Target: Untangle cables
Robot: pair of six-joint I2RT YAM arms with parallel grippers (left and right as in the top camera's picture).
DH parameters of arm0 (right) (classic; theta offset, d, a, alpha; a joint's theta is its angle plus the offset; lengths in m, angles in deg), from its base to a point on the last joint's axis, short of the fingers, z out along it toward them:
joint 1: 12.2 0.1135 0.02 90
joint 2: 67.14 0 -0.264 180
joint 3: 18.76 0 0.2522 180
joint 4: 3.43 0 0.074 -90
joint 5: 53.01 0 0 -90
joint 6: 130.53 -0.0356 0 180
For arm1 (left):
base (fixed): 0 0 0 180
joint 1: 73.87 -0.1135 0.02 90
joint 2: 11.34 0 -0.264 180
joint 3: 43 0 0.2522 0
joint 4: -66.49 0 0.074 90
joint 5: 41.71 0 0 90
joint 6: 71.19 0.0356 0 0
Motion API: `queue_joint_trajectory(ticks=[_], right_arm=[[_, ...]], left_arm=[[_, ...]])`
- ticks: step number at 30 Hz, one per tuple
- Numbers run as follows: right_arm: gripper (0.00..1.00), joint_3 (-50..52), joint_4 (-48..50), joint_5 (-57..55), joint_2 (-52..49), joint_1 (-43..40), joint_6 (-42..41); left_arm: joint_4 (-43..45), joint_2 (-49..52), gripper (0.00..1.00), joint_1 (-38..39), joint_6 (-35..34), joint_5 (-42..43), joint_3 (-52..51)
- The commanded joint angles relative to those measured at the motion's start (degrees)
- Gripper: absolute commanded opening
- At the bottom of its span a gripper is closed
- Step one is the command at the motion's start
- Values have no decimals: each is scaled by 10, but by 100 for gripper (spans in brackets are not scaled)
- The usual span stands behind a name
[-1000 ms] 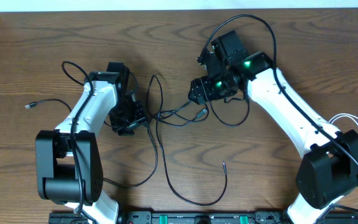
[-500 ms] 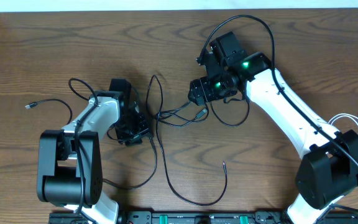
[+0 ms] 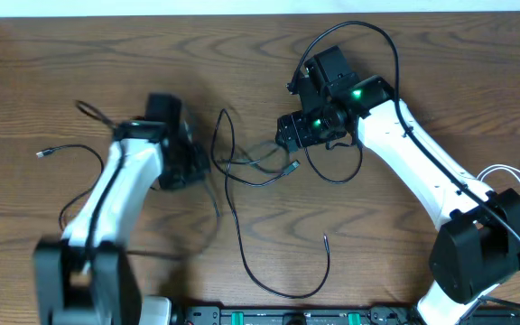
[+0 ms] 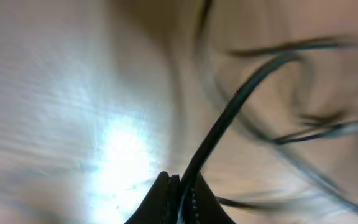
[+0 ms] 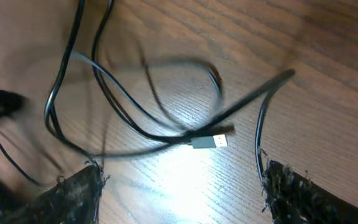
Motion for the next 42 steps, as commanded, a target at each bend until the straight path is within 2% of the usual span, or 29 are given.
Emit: queue_joint_trajectory(ticks=[1, 5, 9, 18, 22, 23, 24, 26, 27, 28, 29, 33, 35, 37, 38, 42], right_arm=[[81, 0, 2, -10, 1, 3, 1], [81, 0, 10, -11, 1, 3, 0], [81, 0, 10, -11, 1, 2, -22], [93, 0, 61, 22, -22, 3, -133], [92, 0, 77, 44, -51, 3, -181], [91, 0, 84, 49, -64, 4, -200], [90, 0, 92, 54, -74, 5, -211], [90, 0, 117, 63, -91, 5, -228], [89, 0, 131, 66, -98, 6, -235], [88, 0, 148, 71, -106, 6, -247], [86, 0, 161, 78, -112, 6, -260], [72, 0, 205, 90, -143, 10, -311], [60, 0, 220, 90, -155, 10, -313], [43, 0, 223, 85, -160, 10, -313], [38, 0, 223, 83, -160, 10, -313], [34, 0, 224, 87, -160, 10, -317]], left_arm=[[2, -102, 7, -2, 6, -70, 65], [55, -194, 8, -2, 6, -71, 76], [48, -225, 8, -2, 5, -71, 75], [-19, -151, 8, -2, -5, -66, 51], [-42, -100, 8, -2, -5, -61, 51], [-47, -80, 15, -2, -5, -46, 51], [-50, -63, 17, -2, -5, -30, 51], [-55, -34, 30, -2, -4, -2, 51], [-57, -21, 44, -2, 0, 8, 51], [-59, -5, 63, -2, 5, 17, 51], [-62, 6, 70, -2, 8, 24, 51], [-67, 22, 72, -2, 28, 24, 51], [-65, 17, 72, -2, 34, 24, 52], [-65, 12, 72, -2, 48, 24, 52], [-65, 10, 72, -2, 61, 24, 52], [-63, 4, 72, -2, 86, 24, 52]])
